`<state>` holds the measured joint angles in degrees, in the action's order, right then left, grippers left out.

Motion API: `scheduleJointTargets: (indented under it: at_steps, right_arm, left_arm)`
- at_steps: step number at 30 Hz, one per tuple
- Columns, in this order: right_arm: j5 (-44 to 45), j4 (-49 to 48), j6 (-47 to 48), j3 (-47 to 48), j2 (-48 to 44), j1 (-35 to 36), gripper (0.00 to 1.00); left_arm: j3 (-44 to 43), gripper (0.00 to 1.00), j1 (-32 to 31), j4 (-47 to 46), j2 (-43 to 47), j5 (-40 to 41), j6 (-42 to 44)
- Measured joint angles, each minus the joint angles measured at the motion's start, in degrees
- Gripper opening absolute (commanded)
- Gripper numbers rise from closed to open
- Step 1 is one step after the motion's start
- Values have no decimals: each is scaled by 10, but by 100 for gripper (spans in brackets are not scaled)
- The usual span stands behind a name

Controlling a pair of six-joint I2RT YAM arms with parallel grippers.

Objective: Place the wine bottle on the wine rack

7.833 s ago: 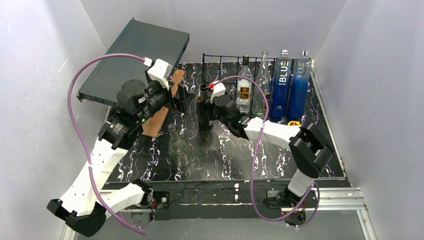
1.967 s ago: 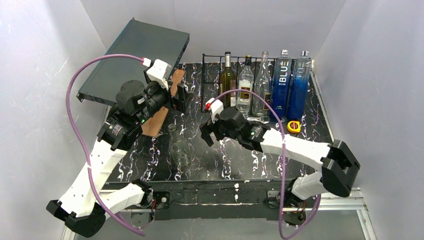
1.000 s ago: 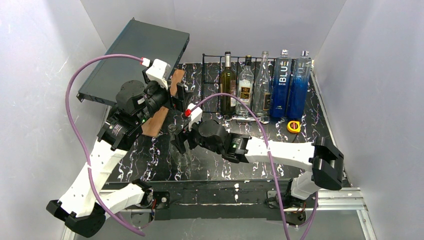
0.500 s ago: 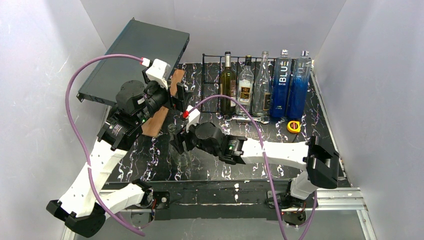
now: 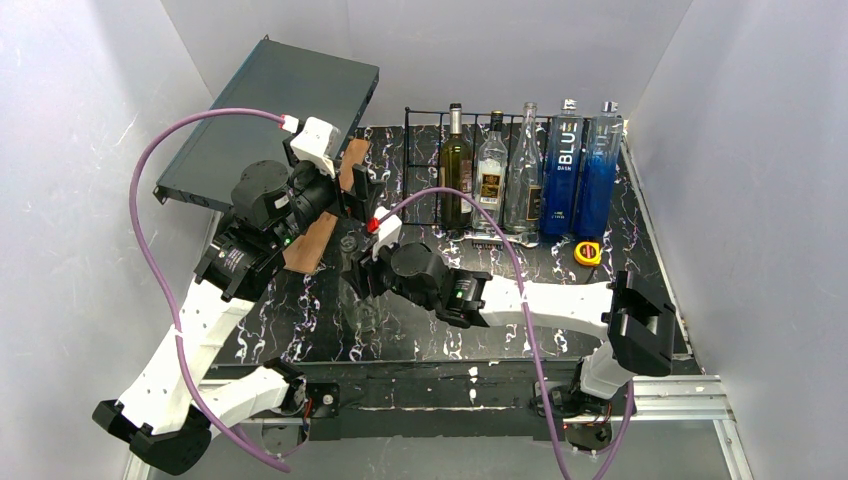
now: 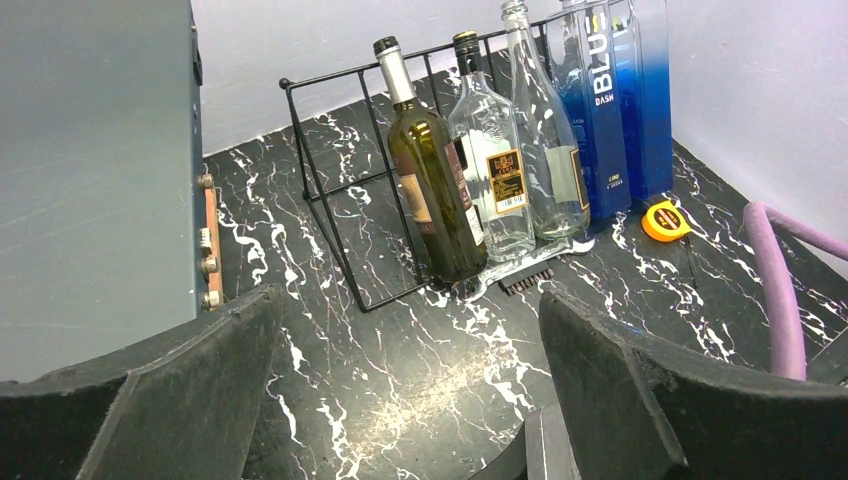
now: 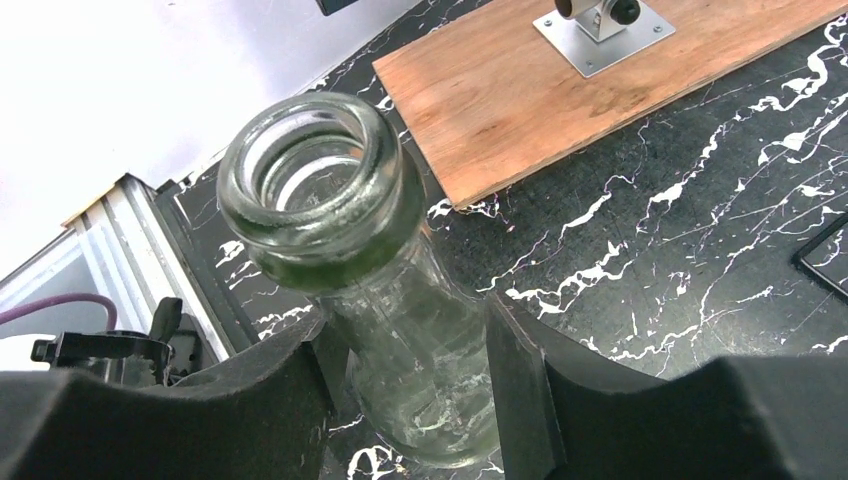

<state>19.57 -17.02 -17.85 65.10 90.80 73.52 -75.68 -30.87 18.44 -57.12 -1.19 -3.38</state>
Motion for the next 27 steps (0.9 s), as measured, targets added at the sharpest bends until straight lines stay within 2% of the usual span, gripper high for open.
scheduleJointTargets:
  at_steps: [6, 27]
  right_arm:
    - [20, 0, -2, -1, -1, 0, 1]
    - [-18, 12, -119, -20, -20, -105, 1]
  left_arm:
    - [0, 99, 0, 0, 0, 0, 0]
    - [0, 99, 0, 0, 6, 17, 0]
